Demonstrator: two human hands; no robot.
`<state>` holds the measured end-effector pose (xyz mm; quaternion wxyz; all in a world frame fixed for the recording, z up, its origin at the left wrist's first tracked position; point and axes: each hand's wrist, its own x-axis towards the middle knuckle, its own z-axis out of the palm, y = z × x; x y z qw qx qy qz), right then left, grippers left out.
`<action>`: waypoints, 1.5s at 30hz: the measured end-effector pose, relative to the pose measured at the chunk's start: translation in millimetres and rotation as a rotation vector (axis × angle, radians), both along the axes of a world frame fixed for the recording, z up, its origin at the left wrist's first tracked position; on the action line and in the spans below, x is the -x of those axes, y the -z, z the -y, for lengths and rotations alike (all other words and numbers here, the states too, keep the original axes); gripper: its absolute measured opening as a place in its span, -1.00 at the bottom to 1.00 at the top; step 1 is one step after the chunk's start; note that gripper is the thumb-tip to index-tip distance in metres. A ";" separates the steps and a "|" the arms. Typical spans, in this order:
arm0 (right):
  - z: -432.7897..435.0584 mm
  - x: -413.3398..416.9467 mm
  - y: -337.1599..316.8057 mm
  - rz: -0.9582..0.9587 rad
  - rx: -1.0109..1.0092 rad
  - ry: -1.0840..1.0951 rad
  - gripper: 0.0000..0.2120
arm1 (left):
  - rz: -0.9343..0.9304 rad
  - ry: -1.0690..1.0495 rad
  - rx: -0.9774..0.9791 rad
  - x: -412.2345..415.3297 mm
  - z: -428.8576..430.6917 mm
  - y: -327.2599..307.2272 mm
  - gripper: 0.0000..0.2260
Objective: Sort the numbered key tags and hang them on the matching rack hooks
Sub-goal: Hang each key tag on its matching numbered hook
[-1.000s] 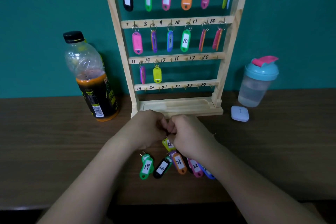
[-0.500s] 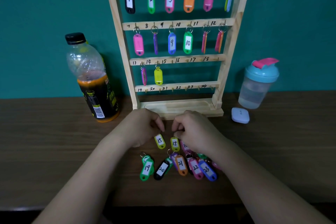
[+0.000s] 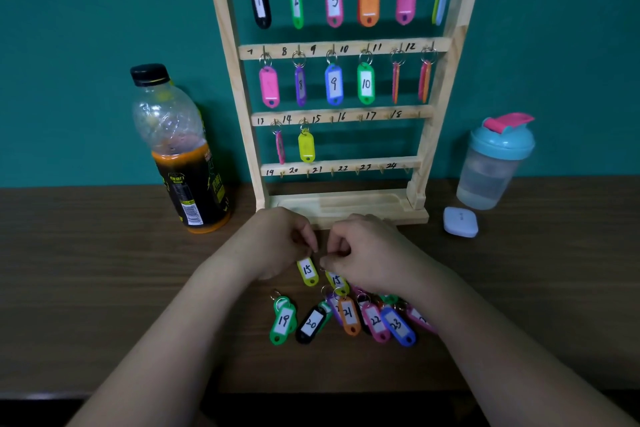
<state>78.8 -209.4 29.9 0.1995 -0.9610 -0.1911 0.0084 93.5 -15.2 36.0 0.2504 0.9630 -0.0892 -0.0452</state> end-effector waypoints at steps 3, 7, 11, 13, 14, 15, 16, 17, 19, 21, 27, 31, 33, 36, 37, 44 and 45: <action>-3.7 5.2 1.9 0.006 0.029 -0.035 -0.78 | -0.005 -0.001 -0.004 0.1 0.4 0.1 -0.88; -6.7 6.4 1.8 0.046 0.113 -0.040 -0.80 | -0.009 0.004 -0.017 1.9 0.5 -1.3 -0.87; -9.7 4.0 0.4 0.060 0.151 -0.041 -0.96 | 0.010 -0.004 -0.014 2.4 1.0 -3.2 -0.89; -12.7 1.8 1.0 0.011 0.197 -0.027 -0.94 | 0.035 -0.014 -0.001 2.7 1.6 -4.1 -0.90; -13.9 -0.2 2.4 -0.001 0.186 -0.027 -0.92 | 0.049 -0.018 0.010 2.5 1.7 -4.5 -0.91; -13.5 -2.1 5.0 -0.002 0.144 -0.024 -0.91 | 0.064 -0.019 0.022 2.3 1.9 -5.0 -0.90; -12.5 -3.6 6.9 -0.008 0.087 -0.015 -0.91 | 0.078 -0.017 0.038 2.0 2.3 -5.8 -0.89; -11.4 -2.9 6.2 -0.030 0.045 -0.002 -0.92 | 0.087 -0.014 0.056 1.7 2.7 -6.5 -0.88; -7.3 -2.8 3.7 -0.073 -0.027 0.031 -0.86 | 0.104 -0.003 0.080 0.7 3.2 -7.6 -0.85; -3.4 -3.9 -0.7 -0.068 -0.144 0.042 -0.84 | 0.128 0.007 0.097 0.1 3.4 -8.7 -0.84; 11.7 -12.7 -16.4 0.068 -0.410 0.078 -0.83 | 0.312 -0.033 0.252 0.2 4.7 -25.2 -0.87; 17.7 -20.8 -27.1 0.252 -0.533 0.102 -0.86 | 0.533 -0.071 0.300 -1.6 11.3 -47.4 -0.85; 18.6 -24.6 -35.7 0.348 -0.611 0.121 -0.89 | 0.645 -0.104 0.321 -2.4 17.4 -60.6 -0.88; 19.9 -29.4 -49.1 0.460 -0.678 0.133 -0.91 | 0.785 -0.143 0.329 -6.8 25.4 -77.6 -0.92; 20.3 -30.2 -52.3 0.489 -0.686 0.136 -0.91 | 0.822 -0.153 0.321 -9.4 27.7 -81.6 -0.92; 22.6 -29.4 -51.7 0.490 -0.707 0.143 -0.91 | 0.889 -0.234 0.283 -25.5 42.6 -87.0 -0.92; 23.5 -29.0 -51.0 0.495 -0.708 0.142 -0.91 | 0.892 -0.228 0.278 -28.0 43.8 -86.5 -0.91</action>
